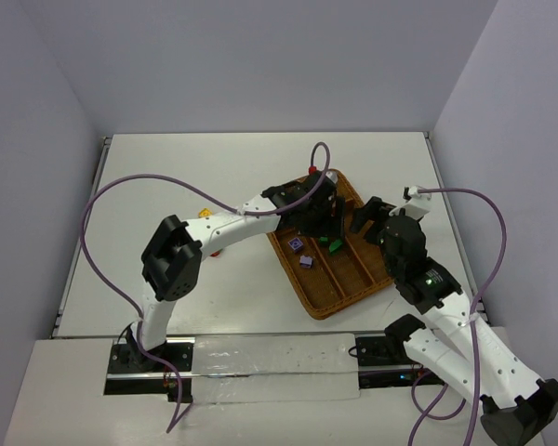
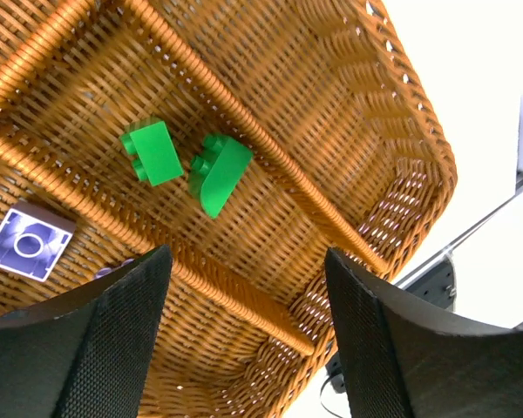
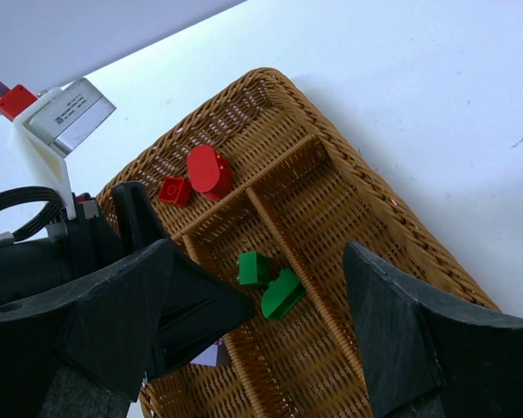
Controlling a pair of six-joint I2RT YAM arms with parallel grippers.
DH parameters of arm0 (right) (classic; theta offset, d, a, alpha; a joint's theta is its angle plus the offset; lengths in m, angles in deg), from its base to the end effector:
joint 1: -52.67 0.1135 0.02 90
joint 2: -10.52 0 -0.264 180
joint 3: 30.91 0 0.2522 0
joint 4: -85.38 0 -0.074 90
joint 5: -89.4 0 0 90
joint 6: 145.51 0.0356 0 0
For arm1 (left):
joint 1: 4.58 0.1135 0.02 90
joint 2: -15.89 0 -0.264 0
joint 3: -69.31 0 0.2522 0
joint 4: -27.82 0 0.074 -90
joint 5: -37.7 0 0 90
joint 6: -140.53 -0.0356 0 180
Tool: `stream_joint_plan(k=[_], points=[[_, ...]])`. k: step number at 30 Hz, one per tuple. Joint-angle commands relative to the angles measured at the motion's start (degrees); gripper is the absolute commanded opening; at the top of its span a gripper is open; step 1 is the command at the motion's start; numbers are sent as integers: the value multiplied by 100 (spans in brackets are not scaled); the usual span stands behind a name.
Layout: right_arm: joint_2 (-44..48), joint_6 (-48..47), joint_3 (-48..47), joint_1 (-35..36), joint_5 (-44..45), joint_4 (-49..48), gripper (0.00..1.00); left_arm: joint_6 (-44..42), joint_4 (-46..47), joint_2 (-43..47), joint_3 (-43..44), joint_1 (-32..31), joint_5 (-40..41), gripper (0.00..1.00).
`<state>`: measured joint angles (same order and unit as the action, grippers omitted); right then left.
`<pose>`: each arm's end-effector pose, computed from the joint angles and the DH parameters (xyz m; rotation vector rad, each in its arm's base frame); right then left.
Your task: Sort the legos into containers by color
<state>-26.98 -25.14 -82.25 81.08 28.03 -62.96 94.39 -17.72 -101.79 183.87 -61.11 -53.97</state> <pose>0.1450 0.0590 0.3023 0.3693 1.8126 0.2462 0.2566 -0.3900 0.2513 0.3004 2.5762 -0.7759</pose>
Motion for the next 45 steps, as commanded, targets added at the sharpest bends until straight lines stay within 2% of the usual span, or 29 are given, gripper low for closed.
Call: stream_joint_plan(k=[1,6,9,13,14,18,24,27,31,36,45], points=[[-42,-88,-171,-38,16,-76,85,-113,-183,456,142,-24,250,78],[-274,-232,-224,-30,-102,-139,85,-74,-749,1312,-392,139,1205,74],[-425,-189,-180,-38,-134,-217,85,36,-874,2011,-1331,633,1587,74],[-583,-102,-93,-28,-535,-594,84,150,-673,2951,-2739,1635,1707,92],[-619,-93,-101,-20,-632,-630,85,177,-690,3059,-2883,1761,1788,93],[-770,-100,-193,-13,-896,-706,84,412,-1041,3319,-3353,2032,2439,82],[-785,-102,-154,-11,-1104,-893,84,1199,-1028,3454,-4028,2361,2646,70],[-837,-69,-183,-2,-1215,-898,84,1509,-929,3464,-4156,2502,2814,68],[-767,-182,-171,6,-1256,-868,83,1459,-872,3453,-4305,2666,2839,71],[-729,-238,-131,6,-1409,-950,81,1398,-770,3476,-4370,2992,2747,86],[-812,-273,-215,6,-1544,-964,81,972,-1120,3389,-3862,3381,3393,96]])
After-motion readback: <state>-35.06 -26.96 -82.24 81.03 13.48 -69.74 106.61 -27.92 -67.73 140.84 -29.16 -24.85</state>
